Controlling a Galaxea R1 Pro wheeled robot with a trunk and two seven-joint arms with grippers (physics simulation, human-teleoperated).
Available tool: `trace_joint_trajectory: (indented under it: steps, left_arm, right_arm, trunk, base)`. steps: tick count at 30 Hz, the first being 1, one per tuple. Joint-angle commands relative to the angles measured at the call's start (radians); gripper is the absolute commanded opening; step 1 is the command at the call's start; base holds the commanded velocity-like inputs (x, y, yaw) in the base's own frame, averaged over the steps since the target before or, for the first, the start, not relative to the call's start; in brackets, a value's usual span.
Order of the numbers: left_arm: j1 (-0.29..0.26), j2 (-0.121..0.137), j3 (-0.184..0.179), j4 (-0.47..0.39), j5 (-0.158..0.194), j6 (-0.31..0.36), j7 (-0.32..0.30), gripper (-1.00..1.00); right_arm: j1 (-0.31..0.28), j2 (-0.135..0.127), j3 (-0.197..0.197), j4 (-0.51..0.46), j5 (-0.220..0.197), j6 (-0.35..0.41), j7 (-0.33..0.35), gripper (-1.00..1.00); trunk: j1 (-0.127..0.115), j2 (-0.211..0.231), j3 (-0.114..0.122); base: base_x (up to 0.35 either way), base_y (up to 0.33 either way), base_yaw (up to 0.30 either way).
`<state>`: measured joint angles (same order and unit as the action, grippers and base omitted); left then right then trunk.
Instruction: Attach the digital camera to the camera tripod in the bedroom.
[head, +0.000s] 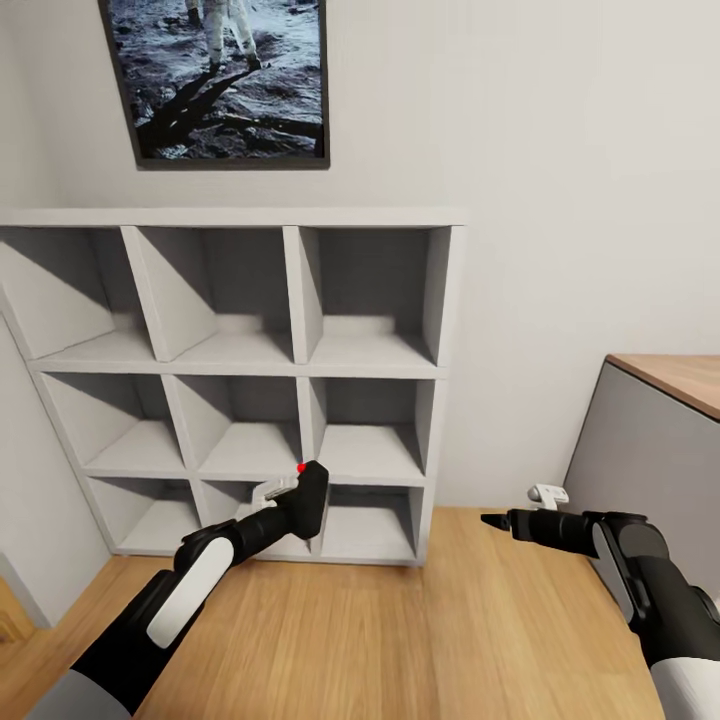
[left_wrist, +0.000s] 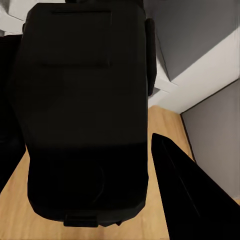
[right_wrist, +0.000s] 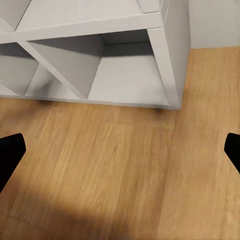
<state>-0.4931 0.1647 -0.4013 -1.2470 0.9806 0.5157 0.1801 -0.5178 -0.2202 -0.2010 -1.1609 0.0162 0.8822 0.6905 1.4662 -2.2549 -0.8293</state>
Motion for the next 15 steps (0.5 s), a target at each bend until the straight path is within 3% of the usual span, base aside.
trace_joint_trajectory:
  steps: [1, 3, 6, 9, 10, 12, 15]
  left_arm:
    - [-0.001, 0.001, -0.002, 0.011, 0.011, 0.001, 0.009, -1.00]
    - [-0.001, 0.001, -0.002, 0.028, 0.012, 0.000, 0.009, -1.00]
    - [-0.001, 0.003, 0.000, 0.201, 0.007, -0.002, 0.006, -1.00]
    - [-0.001, 0.008, 0.002, 0.290, 0.007, 0.002, 0.005, -1.00]
    - [-0.001, 0.028, 0.002, 0.359, 0.012, 0.001, 0.004, -1.00]
    - [-0.001, 0.053, 0.000, 0.451, 0.020, -0.005, -0.007, -1.00]
    - [-0.001, 0.062, 0.000, 0.539, 0.022, -0.007, -0.016, -1.00]
  right_arm:
    - [-0.001, 0.001, -0.001, 0.004, 0.001, 0.002, 0.003, 1.00]
    - [-0.001, 0.001, -0.001, 0.011, 0.000, 0.001, 0.002, 1.00]
    - [-0.001, -0.005, 0.000, 0.118, 0.002, -0.004, -0.004, 1.00]
    - [-0.001, -0.009, 0.001, 0.215, 0.006, -0.015, -0.010, 1.00]
    - [-0.001, -0.013, 0.002, 0.311, 0.009, -0.051, -0.013, 1.00]
    - [-0.001, -0.020, 0.003, 0.391, 0.015, -0.101, -0.015, 1.00]
    - [-0.001, -0.027, 0.002, 0.445, 0.036, -0.138, -0.015, 1.00]
  trunk:
    - [-0.004, 0.007, 0.002]
    - [-0.012, 0.021, 0.008]
    - [-0.023, 0.042, 0.018]
    - [-0.035, 0.063, 0.027]
    - [-0.039, 0.070, 0.030]
    - [-0.046, 0.084, 0.037]
    - [-0.058, 0.105, 0.046]
  base:
    - [0.000, 0.000, 0.000]
    - [0.000, 0.000, 0.000]
    - [0.000, 0.000, 0.000]
    - [0.000, 0.000, 0.000]
    - [0.000, 0.000, 0.000]
    - [0.000, 0.000, 0.000]
    - [0.000, 0.000, 0.000]
